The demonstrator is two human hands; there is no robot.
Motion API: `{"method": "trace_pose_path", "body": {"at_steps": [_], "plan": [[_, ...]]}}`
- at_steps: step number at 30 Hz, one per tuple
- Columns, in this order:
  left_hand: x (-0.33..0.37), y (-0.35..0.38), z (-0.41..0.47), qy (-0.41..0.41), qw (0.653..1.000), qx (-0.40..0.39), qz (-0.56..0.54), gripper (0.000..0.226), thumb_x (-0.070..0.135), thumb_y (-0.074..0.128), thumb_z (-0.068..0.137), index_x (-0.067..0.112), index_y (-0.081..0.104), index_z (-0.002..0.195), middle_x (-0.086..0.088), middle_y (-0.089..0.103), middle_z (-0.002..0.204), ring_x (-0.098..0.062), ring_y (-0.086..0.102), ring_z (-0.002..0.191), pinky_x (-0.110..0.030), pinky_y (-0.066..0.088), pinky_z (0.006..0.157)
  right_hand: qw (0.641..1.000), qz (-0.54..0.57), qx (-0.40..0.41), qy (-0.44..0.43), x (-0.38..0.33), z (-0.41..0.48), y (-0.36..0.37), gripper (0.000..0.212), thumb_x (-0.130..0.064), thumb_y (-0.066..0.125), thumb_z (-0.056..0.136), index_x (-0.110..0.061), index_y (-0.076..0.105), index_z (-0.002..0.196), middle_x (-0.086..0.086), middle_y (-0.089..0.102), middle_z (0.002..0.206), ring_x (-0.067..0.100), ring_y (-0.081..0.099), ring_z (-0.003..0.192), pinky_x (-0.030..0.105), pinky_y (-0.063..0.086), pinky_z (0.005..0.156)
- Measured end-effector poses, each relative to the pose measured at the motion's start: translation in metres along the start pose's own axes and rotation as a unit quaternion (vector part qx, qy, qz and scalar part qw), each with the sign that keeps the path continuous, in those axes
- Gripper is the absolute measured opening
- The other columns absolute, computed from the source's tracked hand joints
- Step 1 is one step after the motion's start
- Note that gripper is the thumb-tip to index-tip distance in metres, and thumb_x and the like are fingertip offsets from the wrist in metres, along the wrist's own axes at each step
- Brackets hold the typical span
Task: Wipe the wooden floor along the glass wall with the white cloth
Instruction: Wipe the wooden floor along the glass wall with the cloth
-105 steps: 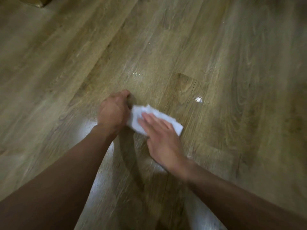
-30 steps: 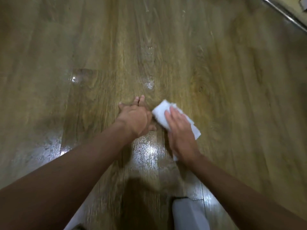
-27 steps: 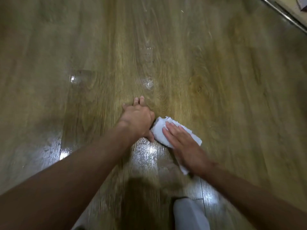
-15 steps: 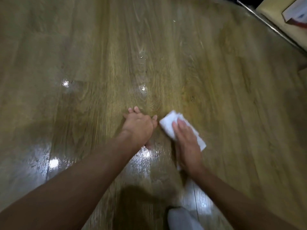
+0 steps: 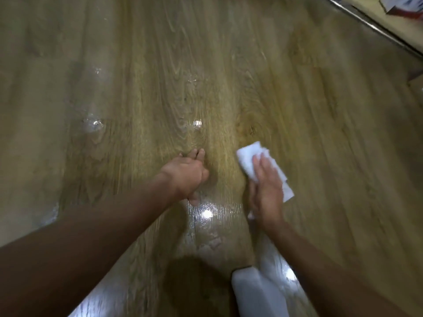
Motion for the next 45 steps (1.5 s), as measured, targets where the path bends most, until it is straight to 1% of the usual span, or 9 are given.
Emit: {"method": "trace_pose_path", "body": {"at_steps": [4, 8, 12, 15, 19, 27, 34, 41, 45], "plan": [[0.006, 0.009, 0.002, -0.007, 0.998, -0.013, 0.055, 0.078, 0.040, 0.050, 0.095, -0.004, 0.012, 0.148, -0.030, -0.013, 0.154, -0.041, -0.005, 0.145, -0.048, 0.016, 0.118, 0.975, 0.036, -0.113, -0.190, -0.011, -0.022, 0.004, 0.051, -0.004, 0.044, 0.093, -0.011, 0.040, 0.143, 0.006, 0.034, 0.152, 0.019, 0.028, 0.143, 0.038, 0.021, 0.117], [0.001, 0.017, -0.008, 0.010, 0.993, -0.008, 0.120, 0.077, 0.044, 0.026, 0.102, -0.009, -0.010, 0.146, -0.032, -0.018, 0.152, -0.041, -0.007, 0.145, -0.046, 0.017, 0.119, 0.999, 0.046, -0.008, 0.005, 0.078, 0.041, -0.032, 0.051, 0.007, 0.046, 0.092, -0.002, 0.038, 0.141, 0.017, 0.033, 0.150, 0.030, 0.032, 0.141, 0.039, 0.020, 0.118], [0.007, 0.000, 0.000, 0.019, 0.994, -0.011, 0.109, 0.060, 0.041, 0.031, 0.102, 0.000, 0.024, 0.146, -0.035, 0.011, 0.152, -0.043, 0.018, 0.142, -0.045, 0.032, 0.112, 0.986, 0.008, 0.035, 0.161, 0.081, 0.058, -0.022, 0.052, -0.008, 0.039, 0.096, -0.005, 0.028, 0.147, 0.015, 0.021, 0.156, 0.025, 0.019, 0.146, 0.036, 0.011, 0.120], [0.024, -0.030, 0.010, 0.029, 0.994, 0.073, 0.075, 0.049, 0.045, 0.050, 0.092, 0.016, 0.045, 0.131, -0.014, 0.042, 0.140, -0.030, 0.040, 0.131, -0.035, 0.044, 0.094, 0.999, 0.021, -0.022, -0.022, 0.020, 0.011, 0.003, 0.055, -0.005, 0.048, 0.090, -0.008, 0.037, 0.144, 0.010, 0.028, 0.153, 0.024, 0.026, 0.143, 0.036, 0.015, 0.118], [0.025, -0.044, 0.029, 0.029, 0.996, 0.076, 0.041, 0.097, 0.041, 0.070, 0.079, 0.022, 0.008, 0.151, -0.010, -0.006, 0.160, -0.030, -0.005, 0.147, -0.044, 0.015, 0.117, 0.981, 0.024, -0.078, -0.177, 0.026, -0.017, -0.007, 0.059, -0.001, 0.047, 0.087, -0.017, 0.039, 0.142, 0.000, 0.036, 0.150, 0.015, 0.030, 0.141, 0.035, 0.019, 0.116], [0.018, -0.041, 0.043, -0.014, 0.998, -0.045, 0.041, 0.117, 0.047, 0.072, 0.076, 0.025, -0.016, 0.150, -0.015, -0.027, 0.155, -0.039, -0.015, 0.144, -0.055, 0.012, 0.117, 0.964, -0.029, 0.081, 0.251, 0.152, 0.092, -0.052, 0.052, -0.014, 0.034, 0.098, -0.008, 0.024, 0.149, 0.012, 0.020, 0.158, 0.025, 0.016, 0.146, 0.037, 0.012, 0.119], [0.017, -0.038, 0.049, -0.020, 0.998, -0.043, 0.031, 0.119, 0.041, 0.077, 0.073, 0.022, -0.010, 0.152, -0.017, -0.023, 0.156, -0.041, -0.012, 0.144, -0.058, 0.015, 0.115, 0.977, 0.011, -0.101, -0.185, 0.044, 0.021, -0.011, 0.050, -0.009, 0.038, 0.092, -0.008, 0.040, 0.142, 0.011, 0.035, 0.151, 0.023, 0.030, 0.142, 0.038, 0.020, 0.117], [0.010, -0.038, 0.049, -0.004, 0.999, -0.040, 0.001, 0.110, 0.045, 0.072, 0.078, 0.026, -0.007, 0.152, -0.013, -0.023, 0.157, -0.038, -0.012, 0.145, -0.055, 0.012, 0.117, 0.987, -0.024, 0.046, 0.154, 0.092, 0.136, -0.030, 0.056, -0.008, 0.035, 0.094, -0.007, 0.022, 0.149, 0.013, 0.018, 0.158, 0.025, 0.016, 0.146, 0.036, 0.013, 0.119], [-0.013, -0.054, 0.036, 0.000, 0.991, 0.111, 0.081, 0.056, 0.056, 0.042, 0.093, 0.024, 0.033, 0.139, -0.003, 0.032, 0.149, -0.021, 0.040, 0.133, -0.031, 0.039, 0.100, 0.999, 0.029, -0.020, -0.029, -0.026, 0.099, 0.021, 0.060, -0.002, 0.041, 0.091, -0.009, 0.027, 0.148, 0.012, 0.020, 0.157, 0.025, 0.015, 0.147, 0.038, 0.011, 0.120]]}}
Point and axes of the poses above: each hand's wrist, its own z-axis towards the middle knuckle, its own y-axis out of the palm, x = y × z, the point moved 10 cm from there along z, towards the middle knuckle
